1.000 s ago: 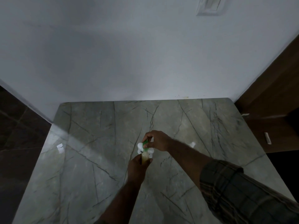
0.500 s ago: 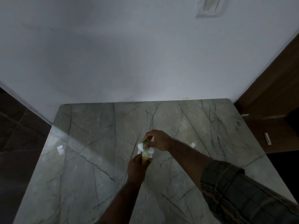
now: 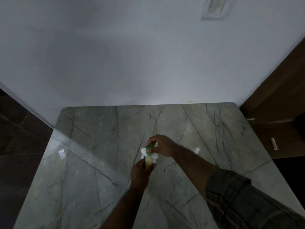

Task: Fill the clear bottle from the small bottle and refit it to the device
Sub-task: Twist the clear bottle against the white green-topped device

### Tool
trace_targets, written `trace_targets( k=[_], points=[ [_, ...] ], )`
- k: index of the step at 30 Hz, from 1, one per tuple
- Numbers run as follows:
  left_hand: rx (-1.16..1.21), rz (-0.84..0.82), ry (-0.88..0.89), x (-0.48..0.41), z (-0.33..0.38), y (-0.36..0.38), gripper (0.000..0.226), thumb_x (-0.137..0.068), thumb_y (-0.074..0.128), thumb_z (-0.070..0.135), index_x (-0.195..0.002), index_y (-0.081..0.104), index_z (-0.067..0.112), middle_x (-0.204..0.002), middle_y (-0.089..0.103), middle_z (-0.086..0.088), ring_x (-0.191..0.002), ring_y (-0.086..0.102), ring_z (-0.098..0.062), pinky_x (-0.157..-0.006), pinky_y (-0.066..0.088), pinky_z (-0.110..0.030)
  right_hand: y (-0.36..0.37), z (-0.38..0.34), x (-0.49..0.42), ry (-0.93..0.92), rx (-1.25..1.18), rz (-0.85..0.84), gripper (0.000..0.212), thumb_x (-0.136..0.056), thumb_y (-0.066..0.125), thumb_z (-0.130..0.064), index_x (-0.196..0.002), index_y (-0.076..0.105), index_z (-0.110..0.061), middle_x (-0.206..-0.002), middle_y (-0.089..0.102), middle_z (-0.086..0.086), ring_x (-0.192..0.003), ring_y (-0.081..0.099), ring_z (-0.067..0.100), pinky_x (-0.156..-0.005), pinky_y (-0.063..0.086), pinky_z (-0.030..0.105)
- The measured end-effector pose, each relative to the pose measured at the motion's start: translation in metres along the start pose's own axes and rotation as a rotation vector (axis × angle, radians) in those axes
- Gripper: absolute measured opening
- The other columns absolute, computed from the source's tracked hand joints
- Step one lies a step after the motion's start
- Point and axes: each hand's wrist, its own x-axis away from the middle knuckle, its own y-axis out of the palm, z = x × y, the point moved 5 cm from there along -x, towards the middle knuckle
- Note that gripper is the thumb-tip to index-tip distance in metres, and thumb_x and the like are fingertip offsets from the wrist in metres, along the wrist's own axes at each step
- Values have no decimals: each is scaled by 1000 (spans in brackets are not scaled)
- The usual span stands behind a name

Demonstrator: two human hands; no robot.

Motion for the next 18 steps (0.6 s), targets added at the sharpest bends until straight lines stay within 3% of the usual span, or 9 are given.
trace_targets(
  k=[4,11,18],
  points=[
    [10,-3,-12,1,-3,1,6,-86,73,27,-88,72,22,-74,69,9,-69,62,-2,-54,40,-6,8,5,1,19,9,9,24,-78,78,-30,-100,72,-22,-103,71,-1,-95,63,14,-84,50,34],
    [-7,8,22,0,2,0,4,-85,74,26,-84,71,24,-68,65,13,-63,58,6,-55,42,-3,1,5,-3,10,5,-3,23,-77,79,-32,-97,73,-24,-102,71,-3,-93,63,11,-78,46,27],
    [-7,3,9,-2,-6,5,8,-84,75,28,-80,68,30,-68,66,10,-66,61,1,-56,39,-12,7,12,-3,20,26,7,24,-77,78,-33,-99,71,-25,-103,69,-3,-94,62,13,-83,50,35]
  ],
)
